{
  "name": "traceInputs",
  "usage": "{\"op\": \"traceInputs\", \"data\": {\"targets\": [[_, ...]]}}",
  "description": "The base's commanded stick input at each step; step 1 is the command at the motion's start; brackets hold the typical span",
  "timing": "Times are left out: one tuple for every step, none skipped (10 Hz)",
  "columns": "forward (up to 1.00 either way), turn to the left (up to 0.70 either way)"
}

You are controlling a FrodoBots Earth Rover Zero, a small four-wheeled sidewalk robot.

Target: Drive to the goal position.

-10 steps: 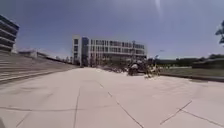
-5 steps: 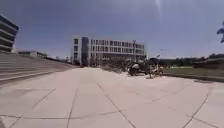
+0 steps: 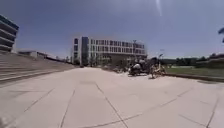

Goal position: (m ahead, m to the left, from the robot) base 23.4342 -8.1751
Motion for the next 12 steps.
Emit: {"op": "traceInputs", "data": {"targets": [[0.48, 0.0], [0.48, 0.0], [0.48, 0.0], [0.47, 0.0], [0.38, 0.0], [0.31, 0.0], [0.0, 0.0], [0.0, 0.0], [0.0, 0.0], [0.0, 0.0], [0.0, 0.0], [0.0, 0.0]]}}
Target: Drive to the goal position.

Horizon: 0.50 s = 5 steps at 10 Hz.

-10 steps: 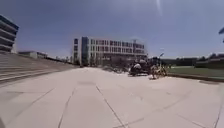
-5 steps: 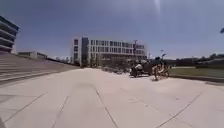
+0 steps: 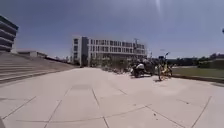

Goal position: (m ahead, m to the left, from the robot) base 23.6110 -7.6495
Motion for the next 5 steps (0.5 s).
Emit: {"op": "traceInputs", "data": {"targets": [[0.0, 0.0], [0.0, 0.0], [0.0, 0.0], [0.03, 0.0], [0.04, 0.0]]}}
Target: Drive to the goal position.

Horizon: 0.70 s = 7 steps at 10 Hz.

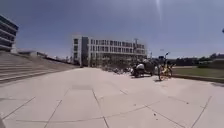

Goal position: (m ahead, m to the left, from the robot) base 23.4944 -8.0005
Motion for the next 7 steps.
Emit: {"op": "traceInputs", "data": {"targets": [[0.12, 0.0], [0.28, 0.0], [0.44, 0.0], [0.5, 0.0], [0.5, 0.2], [0.5, 0.37], [0.5, 0.5]]}}
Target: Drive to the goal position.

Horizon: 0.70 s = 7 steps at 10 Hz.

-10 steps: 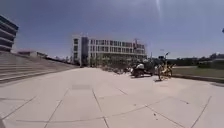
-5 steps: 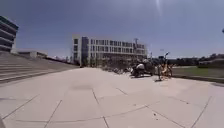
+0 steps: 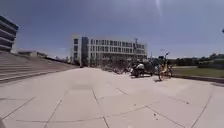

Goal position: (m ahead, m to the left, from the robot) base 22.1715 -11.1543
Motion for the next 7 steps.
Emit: {"op": "traceInputs", "data": {"targets": [[0.5, 0.5], [0.5, 0.5], [0.5, 0.5], [0.5, 0.46], [0.5, 0.38], [0.5, 0.0], [0.5, 0.0]]}}
